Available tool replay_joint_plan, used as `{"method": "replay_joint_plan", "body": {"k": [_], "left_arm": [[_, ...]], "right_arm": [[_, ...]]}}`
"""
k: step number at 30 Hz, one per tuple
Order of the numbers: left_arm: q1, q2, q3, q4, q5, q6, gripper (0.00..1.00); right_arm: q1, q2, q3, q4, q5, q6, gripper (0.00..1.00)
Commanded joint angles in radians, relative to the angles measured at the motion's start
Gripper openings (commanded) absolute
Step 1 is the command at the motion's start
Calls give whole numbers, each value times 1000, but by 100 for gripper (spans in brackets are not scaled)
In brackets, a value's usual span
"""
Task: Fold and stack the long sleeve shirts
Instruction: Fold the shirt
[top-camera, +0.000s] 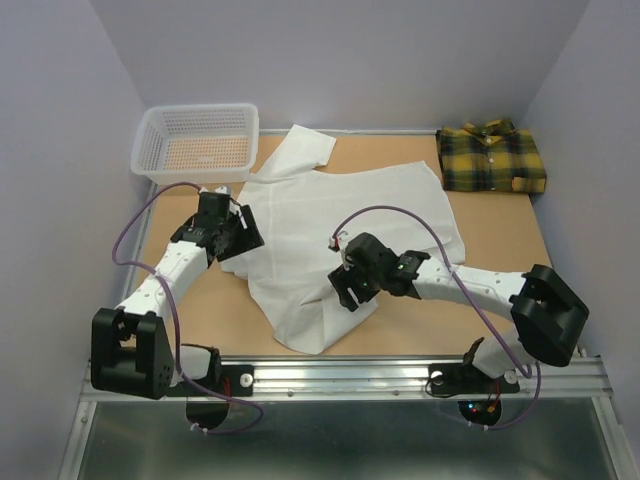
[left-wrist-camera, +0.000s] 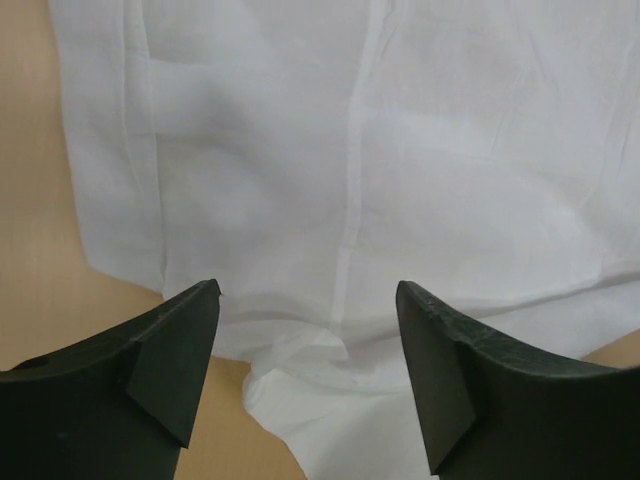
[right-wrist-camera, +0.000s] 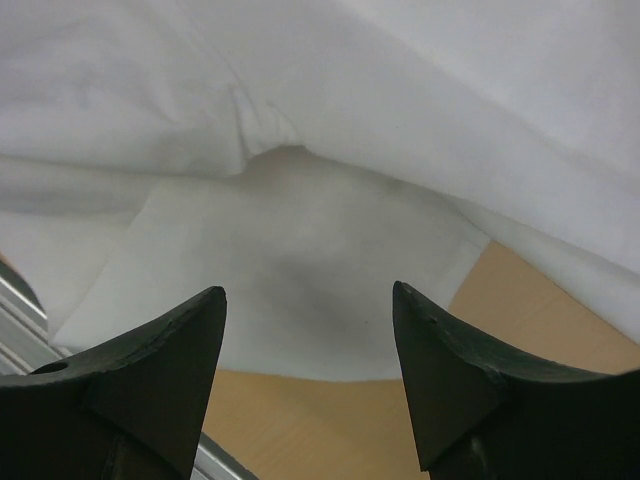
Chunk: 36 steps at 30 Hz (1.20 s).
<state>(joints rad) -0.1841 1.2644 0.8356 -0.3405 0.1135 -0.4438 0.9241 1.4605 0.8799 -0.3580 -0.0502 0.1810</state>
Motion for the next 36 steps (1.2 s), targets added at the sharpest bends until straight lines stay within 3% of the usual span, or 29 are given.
{"method": "replay_joint_plan", "body": {"k": [1,3,7,14,18,22,26,32,36], "left_arm": [[-6,-72,-42,66,-77,31,90],[-6,-97,-82,95,-89,33,99],[-6,-155,-145,138,-106,36,99],[-8,-240,-225,208,-149,34,99],[-9,-252,-224,227,-155,37,99],[-9,-232,-222,232,-164,39,99],[-8,-221,-216,236,-163,42,99],[-11,-223,-216,241,-167,43,99],[-11,-224,-216,245,-161,47,99]], "right_arm": [[2,23,-22,57,121,32,72],[1,40,-22,68,168,51,71],[2,83,-22,71,222,83,62],[1,138,-13,85,276,124,54],[2,162,-15,111,282,126,52],[7,179,-35,119,257,100,42],[16,150,-79,114,184,101,15],[27,38,-70,27,139,113,13],[32,-63,-13,-76,77,106,7]]}}
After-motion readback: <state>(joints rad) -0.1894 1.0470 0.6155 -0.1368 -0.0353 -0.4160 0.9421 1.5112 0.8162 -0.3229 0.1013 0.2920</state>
